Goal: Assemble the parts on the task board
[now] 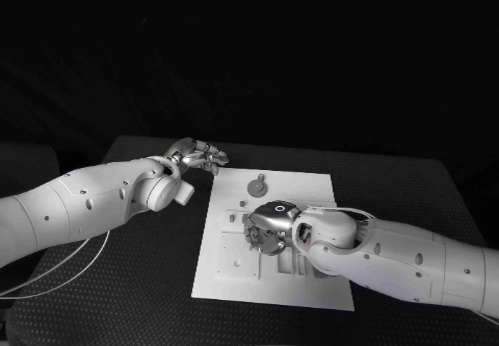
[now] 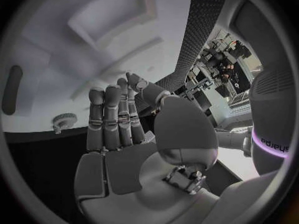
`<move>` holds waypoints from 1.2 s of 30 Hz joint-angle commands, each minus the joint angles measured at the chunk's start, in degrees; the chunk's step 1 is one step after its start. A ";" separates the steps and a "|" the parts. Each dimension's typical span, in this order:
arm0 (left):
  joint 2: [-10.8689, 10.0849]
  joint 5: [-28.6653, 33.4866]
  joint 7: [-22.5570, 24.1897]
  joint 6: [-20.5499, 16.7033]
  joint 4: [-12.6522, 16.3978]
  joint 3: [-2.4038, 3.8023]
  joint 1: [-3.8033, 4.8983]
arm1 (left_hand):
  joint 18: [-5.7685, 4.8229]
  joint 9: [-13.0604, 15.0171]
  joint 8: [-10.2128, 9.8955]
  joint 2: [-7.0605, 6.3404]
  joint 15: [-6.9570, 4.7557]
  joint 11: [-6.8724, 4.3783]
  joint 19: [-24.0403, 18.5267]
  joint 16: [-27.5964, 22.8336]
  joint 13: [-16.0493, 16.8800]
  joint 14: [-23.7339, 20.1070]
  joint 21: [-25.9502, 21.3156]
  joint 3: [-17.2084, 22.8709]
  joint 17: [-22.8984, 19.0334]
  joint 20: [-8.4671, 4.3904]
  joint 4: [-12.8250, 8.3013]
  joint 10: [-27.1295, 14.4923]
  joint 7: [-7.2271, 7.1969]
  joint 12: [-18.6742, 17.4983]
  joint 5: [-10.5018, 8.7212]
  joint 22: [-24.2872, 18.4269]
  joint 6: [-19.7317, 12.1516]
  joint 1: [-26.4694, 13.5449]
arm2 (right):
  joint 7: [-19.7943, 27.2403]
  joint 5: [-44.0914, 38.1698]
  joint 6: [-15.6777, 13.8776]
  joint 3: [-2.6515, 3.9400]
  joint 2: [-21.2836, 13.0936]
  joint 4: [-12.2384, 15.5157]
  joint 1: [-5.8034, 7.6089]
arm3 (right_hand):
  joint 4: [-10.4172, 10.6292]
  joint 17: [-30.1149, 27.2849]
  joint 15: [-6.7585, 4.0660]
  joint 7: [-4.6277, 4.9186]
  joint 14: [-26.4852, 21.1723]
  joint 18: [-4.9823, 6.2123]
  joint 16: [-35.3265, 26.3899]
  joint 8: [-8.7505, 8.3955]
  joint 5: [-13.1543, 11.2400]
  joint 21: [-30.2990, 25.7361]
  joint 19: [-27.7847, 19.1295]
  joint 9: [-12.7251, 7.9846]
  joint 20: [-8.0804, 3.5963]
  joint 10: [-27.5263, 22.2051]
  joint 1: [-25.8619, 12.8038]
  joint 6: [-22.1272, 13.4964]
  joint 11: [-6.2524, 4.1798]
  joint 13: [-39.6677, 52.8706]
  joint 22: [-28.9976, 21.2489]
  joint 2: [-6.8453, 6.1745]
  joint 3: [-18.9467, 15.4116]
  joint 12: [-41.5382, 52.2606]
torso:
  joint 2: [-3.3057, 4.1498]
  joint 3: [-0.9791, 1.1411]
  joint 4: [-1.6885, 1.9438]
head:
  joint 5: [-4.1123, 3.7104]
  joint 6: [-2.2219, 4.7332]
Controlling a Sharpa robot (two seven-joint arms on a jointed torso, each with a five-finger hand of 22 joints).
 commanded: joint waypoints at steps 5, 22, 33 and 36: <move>-0.01 0.31 0.24 0.87 0.18 0.05 0.18 | 0.63 -0.07 0.20 -0.04 0.21 -0.12 0.14 -0.29 -0.06 0.05 -0.33 -0.43 0.13 0.23 0.11 -0.46 0.02 -0.20 -0.08 -0.09 -0.55 -0.62 | 0.36 -0.68 0.56 -0.11 0.04 0.13 -0.07 | -0.14 0.10 -0.26 0.23 0.10 2.51 -0.28 0.41 0.06 0.16 0.09 0.07 -0.38 0.32 -0.32 0.10 0.18 0.08 0.06 0.12 0.32 -0.36 | 0.02 0.00 -0.03 | 0.09 -0.17; 0.08 0.31 0.18 0.87 0.29 0.05 0.18 | 0.63 -0.13 0.14 -0.07 0.23 -0.08 0.16 -0.40 -0.08 0.06 -0.41 -0.48 0.22 0.24 0.18 -0.57 0.09 -0.22 -0.08 -0.09 -0.72 -0.67 | 0.25 -0.75 0.80 -0.36 0.51 -0.52 -0.30 | -0.14 0.13 -0.26 0.23 0.12 2.51 -0.35 0.43 0.06 0.15 0.11 0.14 -0.40 0.32 -0.33 0.06 0.18 0.15 0.05 0.15 0.33 -0.42 | 0.01 0.00 0.00 | 0.18 -0.49; -0.01 0.31 0.16 0.89 0.32 0.06 0.19 | 0.64 -0.15 0.15 -0.07 0.23 -0.07 0.17 -0.45 -0.08 0.07 -0.45 -0.49 0.27 0.25 0.21 -0.60 0.11 -0.21 -0.07 -0.10 -0.76 -0.68 | 0.36 -0.63 1.12 -0.41 0.76 -1.02 -0.64 | -0.14 0.15 -0.25 0.24 0.13 2.51 -0.40 0.43 0.06 0.14 0.11 0.19 -0.40 0.31 -0.35 0.02 0.19 0.19 0.04 0.18 0.33 -0.46 | -0.01 0.00 -0.02 | 0.23 -0.72; -0.01 0.31 0.16 0.89 0.30 0.06 0.19 | 0.64 -0.15 0.15 -0.06 0.23 -0.07 0.17 -0.47 -0.08 0.07 -0.46 -0.50 0.29 0.25 0.22 -0.61 0.12 -0.21 -0.07 -0.10 -0.76 -0.68 | 0.35 -0.62 1.15 -0.45 0.88 -1.13 -0.70 | -0.14 0.15 -0.25 0.25 0.13 2.51 -0.41 0.43 0.06 0.13 0.10 0.20 -0.40 0.30 -0.36 0.01 0.19 0.21 0.04 0.18 0.33 -0.47 | -0.02 0.00 -0.02 | 0.27 -0.75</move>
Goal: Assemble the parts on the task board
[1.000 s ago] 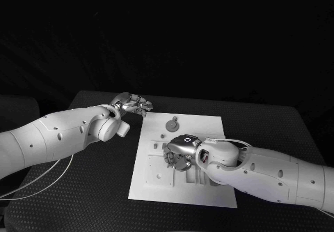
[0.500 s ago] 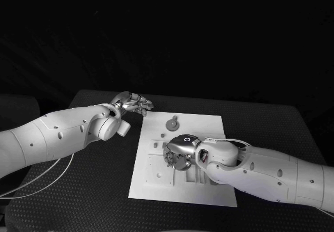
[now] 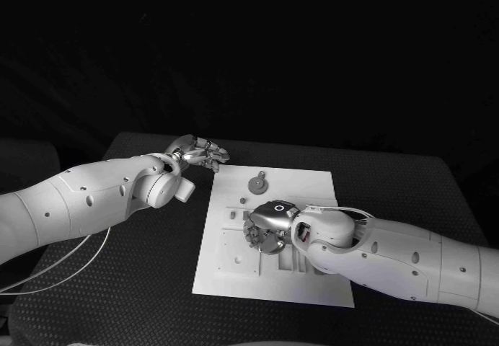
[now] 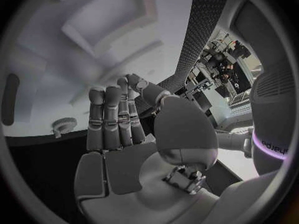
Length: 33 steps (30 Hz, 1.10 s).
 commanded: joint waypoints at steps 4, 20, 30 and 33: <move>0.03 0.29 0.30 0.71 0.17 0.05 0.20 | 1.03 -0.10 0.15 -0.07 0.23 0.13 0.17 -0.26 -0.07 0.07 -0.25 -0.35 0.11 0.25 0.07 -0.42 0.11 -0.21 -0.07 -0.06 -0.36 -0.68 | 0.30 -0.49 1.23 -0.21 0.29 -0.24 -0.17 | -0.07 0.11 -0.27 0.14 0.12 2.51 -0.21 0.25 0.06 0.13 -0.02 0.02 -0.29 0.30 -0.37 0.07 0.20 0.11 0.08 0.19 0.40 -0.27 | -0.02 -0.03 -0.03 | 0.03 -0.09; -0.01 0.29 0.01 0.96 0.22 0.05 0.31 | 1.01 -0.15 0.16 -0.06 0.26 0.16 0.18 -0.40 -0.08 0.07 -0.36 -0.44 0.24 0.28 0.28 -0.49 0.16 -0.20 -0.08 -0.07 -0.46 -0.88 | 0.14 -0.34 0.87 -0.91 0.65 -1.00 -0.41 | -0.05 0.17 -0.16 0.25 0.08 2.51 -0.39 0.12 0.06 0.02 -0.09 0.10 -0.26 0.01 -0.51 -0.28 0.31 0.18 0.03 0.30 0.43 -0.56 | -0.01 -0.02 0.00 | -0.03 -0.24; -0.14 0.29 -0.17 0.87 0.24 0.05 0.34 | 1.01 -0.23 0.06 -0.21 0.31 0.25 0.09 -0.59 -0.13 -0.05 -0.51 -0.49 0.33 0.30 0.34 -0.76 0.25 -0.29 -0.07 -0.08 -0.74 -0.93 | 0.31 1.57 -1.39 -0.93 0.25 -1.15 -0.41 | 0.03 0.56 1.13 1.67 -0.31 2.51 -0.71 -1.82 0.05 -0.24 -0.41 -0.41 -0.04 -3.53 -1.11 -3.94 1.73 -0.32 -0.03 -1.32 0.17 -2.92 | 0.00 0.00 -0.06 | -0.15 -0.20; -0.18 0.29 -0.18 0.87 0.25 0.05 0.34 | 1.01 -0.24 0.05 -0.22 0.31 0.26 0.07 -0.62 -0.13 -0.07 -0.53 -0.49 0.34 0.31 0.33 -0.79 0.26 -0.29 -0.07 -0.08 -0.77 -0.91 | 0.28 2.07 -2.31 -0.93 0.13 -1.13 -0.40 | 0.15 0.74 1.80 2.49 -0.62 2.51 -0.82 -2.79 0.04 -0.40 -0.63 -0.75 0.13 -5.23 -1.51 -5.80 2.43 -0.62 -0.08 -2.85 -0.15 -4.00 | -0.01 0.01 -0.06 | -0.19 -0.17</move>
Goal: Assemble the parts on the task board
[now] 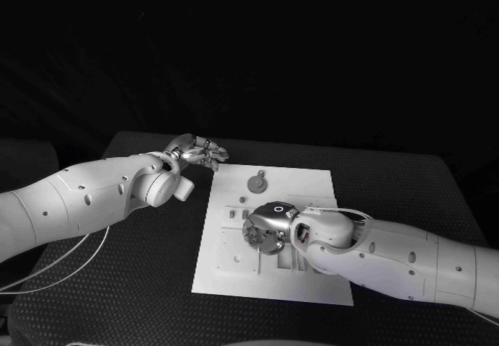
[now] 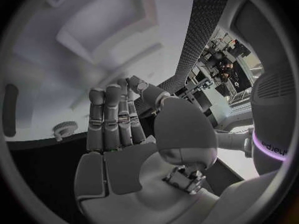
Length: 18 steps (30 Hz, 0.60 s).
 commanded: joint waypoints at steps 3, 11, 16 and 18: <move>-0.10 0.40 0.16 0.59 0.16 0.05 0.23 | 0.56 -0.10 0.03 -0.12 0.36 -0.01 0.06 -0.49 -0.07 -0.09 -0.39 -0.32 0.16 0.36 0.37 -0.55 -0.07 -0.28 -0.15 -0.10 -0.47 -0.75 | -0.81 0.59 -2.68 -0.14 -0.18 -0.31 -0.17 | 0.21 0.23 1.02 1.32 -0.59 2.51 -0.42 -1.13 0.04 -0.64 -0.91 -0.42 0.22 -2.48 -0.03 -2.45 1.20 -0.94 -0.15 -2.48 -0.30 -1.67 | -0.01 0.04 -0.02 | -0.07 0.06; -0.16 0.41 0.15 0.55 0.14 0.04 0.23 | 0.57 -0.16 -0.02 -0.19 0.38 0.04 0.03 -0.61 -0.10 -0.11 -0.51 -0.44 0.28 0.38 0.66 -0.72 0.00 -0.29 -0.21 -0.10 -0.67 -1.05 | -1.12 0.57 -3.93 -0.14 -0.96 -0.78 -0.15 | 0.38 0.75 2.20 2.13 -3.66 2.13 -1.14 -1.84 0.04 -1.79 -3.55 -0.52 1.31 -4.63 0.42 -4.56 2.36 -1.19 -0.20 -5.45 -0.22 -3.06 | -0.01 0.03 -0.01 | -0.24 0.24; -0.38 0.42 0.11 0.56 0.13 0.04 0.23 | 0.57 -0.17 -0.01 -0.24 0.39 0.06 0.02 -0.66 -0.10 -0.13 -0.55 -0.50 0.33 0.39 0.79 -0.77 0.02 -0.28 -0.25 -0.09 -0.71 -1.19 | -0.74 1.21 -4.78 -0.13 -2.25 -0.11 -0.03 | 0.41 0.96 2.51 2.21 -4.01 2.14 -1.07 -1.86 0.04 -1.83 -3.89 -0.49 1.53 -5.35 0.49 -4.85 2.69 -1.37 -0.13 -5.73 -0.21 -3.54 | -0.02 0.05 0.01 | -0.32 0.38; -0.44 0.42 0.14 0.58 0.16 0.04 0.23 | 0.57 -0.17 0.00 -0.24 0.39 0.05 0.02 -0.66 -0.10 -0.13 -0.55 -0.50 0.34 0.39 0.80 -0.77 0.02 -0.27 -0.26 -0.09 -0.71 -1.19 | -0.36 1.86 -5.67 -0.13 -3.03 0.48 0.23 | 0.41 0.99 2.52 2.18 -4.01 2.16 -1.03 -1.81 0.04 -1.81 -3.89 -0.47 1.55 -5.34 0.55 -4.81 2.69 -1.37 -0.11 -5.71 -0.19 -3.55 | -0.02 0.05 -0.01 | -0.37 0.48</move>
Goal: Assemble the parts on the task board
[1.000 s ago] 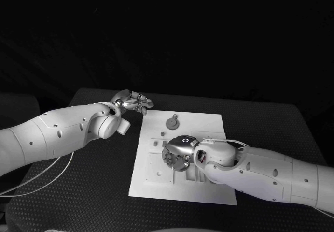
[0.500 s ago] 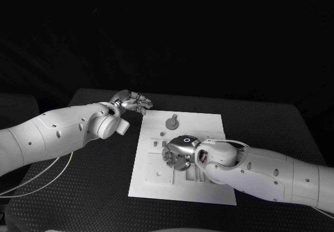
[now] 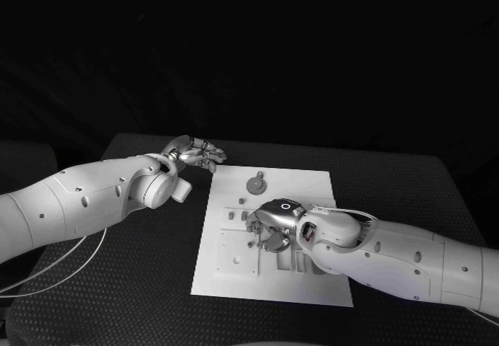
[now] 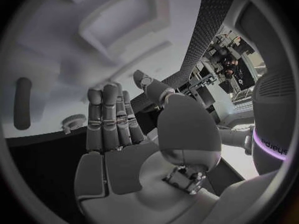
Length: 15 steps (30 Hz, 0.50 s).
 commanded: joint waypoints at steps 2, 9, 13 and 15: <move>-0.13 0.37 0.32 0.63 0.19 0.04 0.22 | 0.66 -0.09 0.00 -0.09 0.39 -0.03 0.02 -0.26 -0.05 -0.12 -0.33 -0.09 0.09 0.39 0.39 -0.26 0.01 -0.27 -0.26 -0.05 -0.29 -0.59 | 0.26 2.15 -2.63 -0.09 -2.15 1.38 0.64 | 0.27 0.23 -0.02 -0.25 -0.15 2.52 0.07 0.07 0.04 -0.04 -0.27 0.16 0.19 -0.12 0.14 -0.13 -0.01 0.12 0.08 -0.52 0.04 0.01 | 0.01 0.00 0.00 | -0.19 0.32; -0.28 0.37 0.70 0.72 0.11 0.04 0.20 | 0.67 -0.08 0.03 -0.05 0.38 -0.04 0.03 -0.28 -0.04 -0.11 -0.35 -0.08 0.12 0.38 0.42 -0.25 0.00 -0.24 -0.25 -0.05 -0.26 -0.56 | 0.90 7.32 -3.78 2.12 -7.09 3.98 2.70 | 0.99 0.86 -0.80 -0.13 1.42 2.80 1.19 0.23 0.04 1.13 1.34 0.28 -0.03 1.81 -0.68 -0.37 -0.80 0.72 0.45 -0.54 -0.46 0.96 | -0.06 0.01 -0.17 | -0.79 1.15; -0.43 0.37 0.78 0.77 0.07 0.03 0.20 | 0.68 -0.08 0.06 -0.01 0.38 -0.05 0.05 -0.28 -0.03 -0.09 -0.36 -0.07 0.15 0.37 0.44 -0.23 -0.02 -0.22 -0.25 -0.04 -0.23 -0.55 | -0.19 7.54 -2.06 3.15 -10.02 3.89 4.46 | 1.95 0.92 -0.95 0.27 1.60 2.80 1.19 -0.09 0.04 1.19 1.58 0.12 -0.16 2.09 -1.70 -1.13 -0.94 0.93 0.41 -1.41 -0.69 1.09 | -0.12 0.01 -0.27 | -1.29 1.58; -0.37 0.37 0.79 0.82 -0.06 0.03 0.19 | 0.69 -0.07 0.07 0.00 0.37 -0.06 0.05 -0.28 -0.03 -0.09 -0.36 -0.07 0.16 0.37 0.45 -0.22 -0.02 -0.22 -0.25 -0.04 -0.22 -0.54 | -0.83 6.77 -1.03 3.33 -11.09 3.72 4.91 | 2.50 0.89 -0.81 0.30 1.44 2.80 1.05 -0.32 0.04 1.07 1.48 -0.02 -0.19 1.50 -2.16 -1.64 -0.78 0.83 0.33 -2.04 -0.71 0.73 | -0.18 -0.02 -0.39 | -1.29 1.64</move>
